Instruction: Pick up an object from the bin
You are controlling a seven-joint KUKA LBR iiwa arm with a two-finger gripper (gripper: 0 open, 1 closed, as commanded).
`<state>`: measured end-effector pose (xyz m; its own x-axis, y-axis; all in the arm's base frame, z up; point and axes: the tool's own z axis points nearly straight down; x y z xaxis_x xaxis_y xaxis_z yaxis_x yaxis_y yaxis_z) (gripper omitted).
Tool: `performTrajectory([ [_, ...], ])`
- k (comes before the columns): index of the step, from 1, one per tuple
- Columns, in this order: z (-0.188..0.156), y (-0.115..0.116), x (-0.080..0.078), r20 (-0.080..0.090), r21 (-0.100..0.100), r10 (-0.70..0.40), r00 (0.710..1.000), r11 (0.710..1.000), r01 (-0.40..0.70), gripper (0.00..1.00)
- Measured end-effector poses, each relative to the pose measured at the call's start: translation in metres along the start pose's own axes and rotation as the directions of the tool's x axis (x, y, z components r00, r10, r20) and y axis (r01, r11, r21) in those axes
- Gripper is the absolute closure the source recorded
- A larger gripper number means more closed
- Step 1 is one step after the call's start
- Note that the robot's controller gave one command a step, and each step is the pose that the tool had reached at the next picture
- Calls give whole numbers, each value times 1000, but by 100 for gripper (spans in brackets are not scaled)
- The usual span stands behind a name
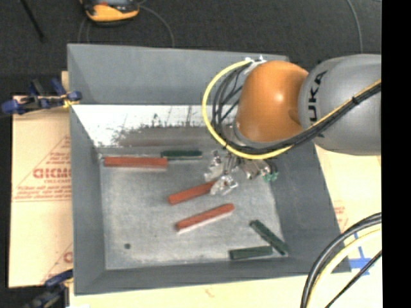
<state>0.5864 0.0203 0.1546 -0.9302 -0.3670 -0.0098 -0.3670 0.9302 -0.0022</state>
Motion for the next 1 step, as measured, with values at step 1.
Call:
performTrajectory([
  [1,-69,20,16,-7,-1,-17,1000,1000,17,100],
])
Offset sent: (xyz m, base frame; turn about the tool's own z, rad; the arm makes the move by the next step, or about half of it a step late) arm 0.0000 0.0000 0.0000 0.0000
